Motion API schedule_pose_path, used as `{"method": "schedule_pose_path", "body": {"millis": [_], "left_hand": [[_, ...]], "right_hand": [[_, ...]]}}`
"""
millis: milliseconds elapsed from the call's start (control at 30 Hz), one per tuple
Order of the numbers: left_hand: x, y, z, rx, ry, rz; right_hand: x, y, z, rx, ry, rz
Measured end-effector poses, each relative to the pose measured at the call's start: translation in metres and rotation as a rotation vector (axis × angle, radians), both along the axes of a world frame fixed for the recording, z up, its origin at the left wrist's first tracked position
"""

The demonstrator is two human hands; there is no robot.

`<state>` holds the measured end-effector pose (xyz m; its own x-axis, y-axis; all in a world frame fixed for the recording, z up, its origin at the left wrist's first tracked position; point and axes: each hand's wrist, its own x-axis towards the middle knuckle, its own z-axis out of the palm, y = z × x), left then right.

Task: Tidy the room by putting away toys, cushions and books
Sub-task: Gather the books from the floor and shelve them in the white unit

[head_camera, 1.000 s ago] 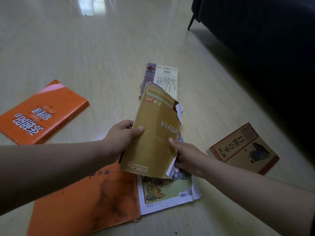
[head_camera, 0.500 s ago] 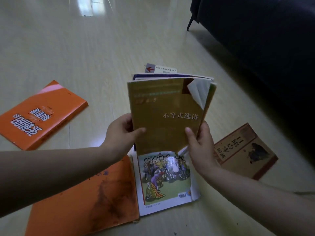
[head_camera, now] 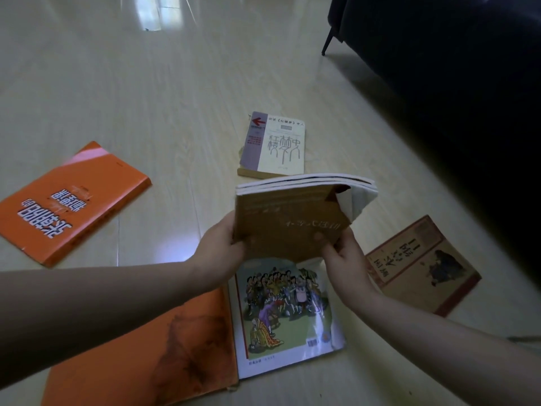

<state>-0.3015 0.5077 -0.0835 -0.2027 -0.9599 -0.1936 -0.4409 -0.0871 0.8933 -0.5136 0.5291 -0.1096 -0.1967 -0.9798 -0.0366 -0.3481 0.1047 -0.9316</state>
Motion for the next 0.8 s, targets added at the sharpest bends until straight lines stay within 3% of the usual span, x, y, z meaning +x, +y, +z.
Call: {"method": "schedule_pose_path", "body": {"millis": [167,267,467,633,800], "left_hand": [[0.005,-0.006,0.003,0.202,0.070,0.001],[0.006,0.006,-0.011,0.441,0.071,0.013],[0.006,0.026,-0.029,0.736,0.124,0.197],[0.004,0.041,-0.030,0.692,-0.008,0.056],[0.005,0.055,-0.028,0.656,-0.012,0.088]], "right_hand": [[-0.004,-0.004,0.004,-0.002,0.049,-0.018],[-0.003,0.004,-0.008,0.123,0.174,0.026],[-0.007,0.017,-0.026,0.381,0.382,0.147],[-0.007,0.033,-0.030,0.421,0.644,0.267],[-0.003,0.034,-0.027,0.461,0.636,0.316]]}}
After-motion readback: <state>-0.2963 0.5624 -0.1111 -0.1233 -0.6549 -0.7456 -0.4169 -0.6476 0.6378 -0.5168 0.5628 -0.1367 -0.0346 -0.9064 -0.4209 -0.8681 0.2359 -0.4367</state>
